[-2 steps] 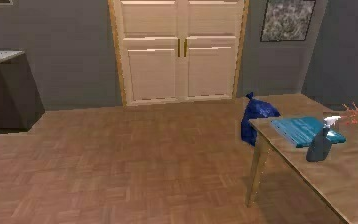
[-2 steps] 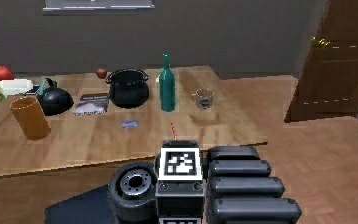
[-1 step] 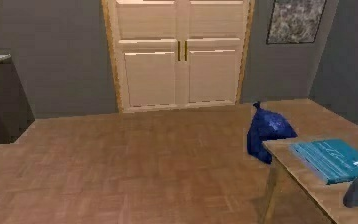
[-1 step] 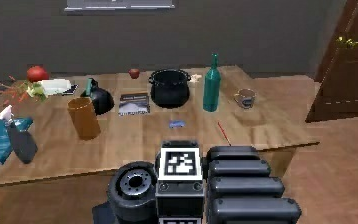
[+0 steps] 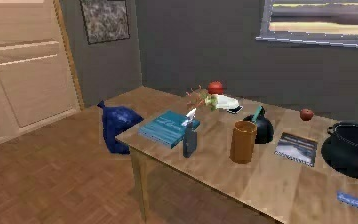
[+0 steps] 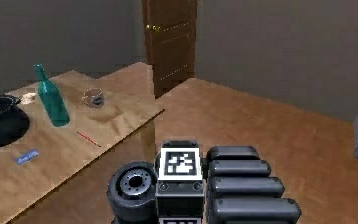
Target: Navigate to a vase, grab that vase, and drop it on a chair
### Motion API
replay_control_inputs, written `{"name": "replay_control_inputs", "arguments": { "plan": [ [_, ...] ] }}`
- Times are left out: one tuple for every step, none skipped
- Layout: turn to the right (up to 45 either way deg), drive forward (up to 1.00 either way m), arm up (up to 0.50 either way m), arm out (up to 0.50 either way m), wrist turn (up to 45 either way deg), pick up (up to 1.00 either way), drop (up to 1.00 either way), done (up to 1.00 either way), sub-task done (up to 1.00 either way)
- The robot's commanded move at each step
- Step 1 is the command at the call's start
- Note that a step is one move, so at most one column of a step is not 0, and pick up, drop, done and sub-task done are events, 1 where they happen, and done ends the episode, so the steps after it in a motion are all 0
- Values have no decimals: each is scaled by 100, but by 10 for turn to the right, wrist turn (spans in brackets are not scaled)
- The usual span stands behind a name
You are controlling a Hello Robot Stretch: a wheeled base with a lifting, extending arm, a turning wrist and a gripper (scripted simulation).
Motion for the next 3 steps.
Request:
{"name": "replay_control_inputs", "arguments": {
  "plan": [
    [210,0,0,0,0,0,0,0,0],
    [-450,0,0,0,0,0,0,0,0],
    [-30,0,0,0,0,0,0,0,0]
  ]
}}
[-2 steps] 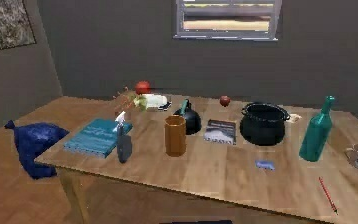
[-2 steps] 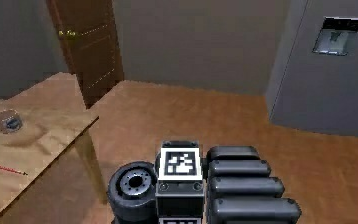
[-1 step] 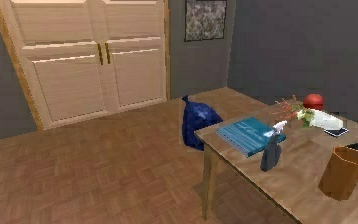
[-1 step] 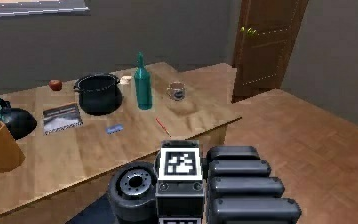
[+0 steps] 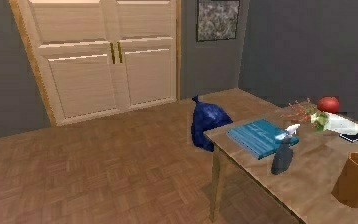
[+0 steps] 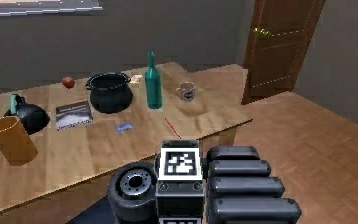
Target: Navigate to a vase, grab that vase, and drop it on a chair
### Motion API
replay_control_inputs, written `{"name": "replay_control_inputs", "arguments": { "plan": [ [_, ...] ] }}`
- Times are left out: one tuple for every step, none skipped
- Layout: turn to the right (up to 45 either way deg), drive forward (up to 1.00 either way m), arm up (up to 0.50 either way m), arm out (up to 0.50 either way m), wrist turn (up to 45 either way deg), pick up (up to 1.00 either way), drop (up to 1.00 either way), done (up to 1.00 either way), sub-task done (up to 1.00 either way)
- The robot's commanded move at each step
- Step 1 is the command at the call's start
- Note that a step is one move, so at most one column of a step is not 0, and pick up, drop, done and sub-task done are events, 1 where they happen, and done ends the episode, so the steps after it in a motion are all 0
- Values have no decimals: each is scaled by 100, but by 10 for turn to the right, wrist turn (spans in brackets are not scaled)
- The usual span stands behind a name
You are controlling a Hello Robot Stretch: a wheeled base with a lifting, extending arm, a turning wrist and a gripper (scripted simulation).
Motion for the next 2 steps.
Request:
{"name": "replay_control_inputs", "arguments": {
  "plan": [
    [0,0,0,30,0,0,0,0,0],
    [0,0,0,0,390,0,0,0,0]
  ]
}}
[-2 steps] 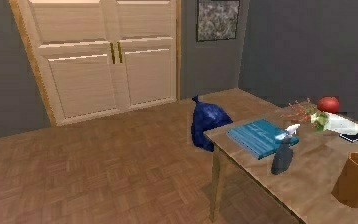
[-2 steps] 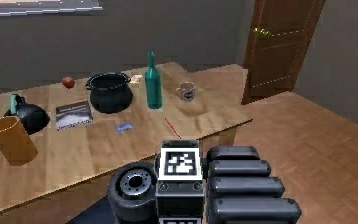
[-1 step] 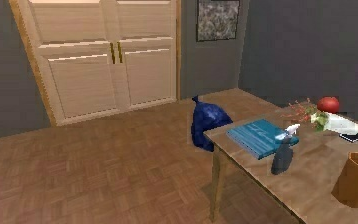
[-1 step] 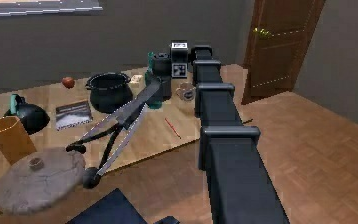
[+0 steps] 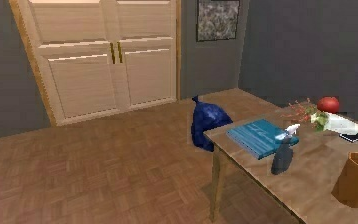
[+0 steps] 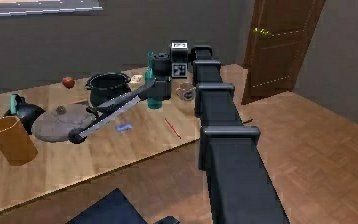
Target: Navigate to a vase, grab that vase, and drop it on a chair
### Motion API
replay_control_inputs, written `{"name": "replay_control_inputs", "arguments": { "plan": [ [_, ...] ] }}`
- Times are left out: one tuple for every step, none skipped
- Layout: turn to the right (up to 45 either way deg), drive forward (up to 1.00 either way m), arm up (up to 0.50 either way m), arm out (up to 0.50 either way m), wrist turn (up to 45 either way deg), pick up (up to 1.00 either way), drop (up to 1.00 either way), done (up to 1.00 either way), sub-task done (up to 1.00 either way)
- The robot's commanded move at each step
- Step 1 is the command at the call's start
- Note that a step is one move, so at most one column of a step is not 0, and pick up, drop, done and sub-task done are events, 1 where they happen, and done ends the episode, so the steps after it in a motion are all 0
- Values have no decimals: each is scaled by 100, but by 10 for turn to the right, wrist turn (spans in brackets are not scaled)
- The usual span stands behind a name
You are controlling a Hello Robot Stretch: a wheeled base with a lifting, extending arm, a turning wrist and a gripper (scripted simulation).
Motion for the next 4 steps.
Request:
{"name": "replay_control_inputs", "arguments": {
  "plan": [
    [0,0,-34,0,0,0,0,0,0],
    [0,0,-50,0,0,0,0,0,0],
    [0,0,0,0,0,0,100,0,0],
    [0,0,0,-10,0,0,0,0,0]
  ]
}}
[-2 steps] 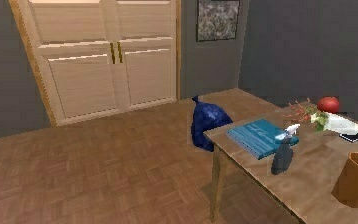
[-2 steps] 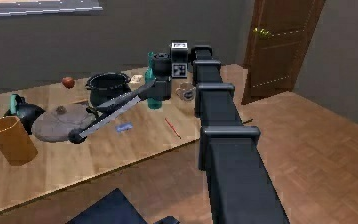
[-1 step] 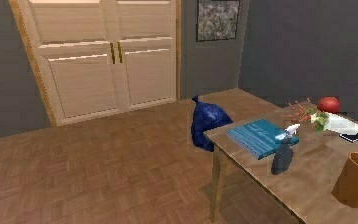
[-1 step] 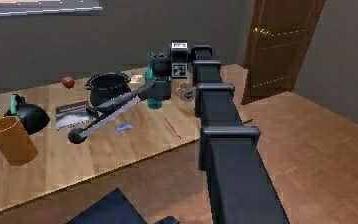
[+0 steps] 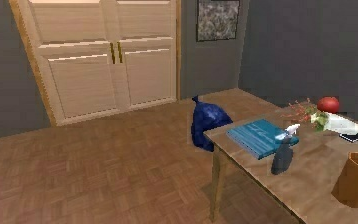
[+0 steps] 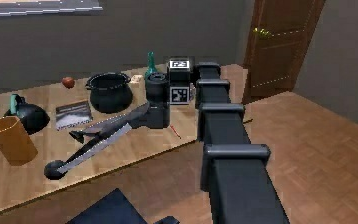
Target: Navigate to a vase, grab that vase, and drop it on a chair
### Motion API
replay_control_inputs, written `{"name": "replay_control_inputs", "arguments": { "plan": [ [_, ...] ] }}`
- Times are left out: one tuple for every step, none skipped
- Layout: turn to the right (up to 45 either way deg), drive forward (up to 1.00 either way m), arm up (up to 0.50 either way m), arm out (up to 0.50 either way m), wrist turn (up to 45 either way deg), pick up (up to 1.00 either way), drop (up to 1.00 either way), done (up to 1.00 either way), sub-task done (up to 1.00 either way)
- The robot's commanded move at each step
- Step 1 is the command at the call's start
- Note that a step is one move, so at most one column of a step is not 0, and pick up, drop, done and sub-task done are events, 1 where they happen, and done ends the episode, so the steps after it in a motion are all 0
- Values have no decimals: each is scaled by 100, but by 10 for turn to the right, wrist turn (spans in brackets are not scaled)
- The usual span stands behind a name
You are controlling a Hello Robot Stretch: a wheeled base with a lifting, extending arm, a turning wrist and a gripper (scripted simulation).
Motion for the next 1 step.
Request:
{"name": "replay_control_inputs", "arguments": {
  "plan": [
    [0,0,0,0,0,0,0,100,0]
  ]
}}
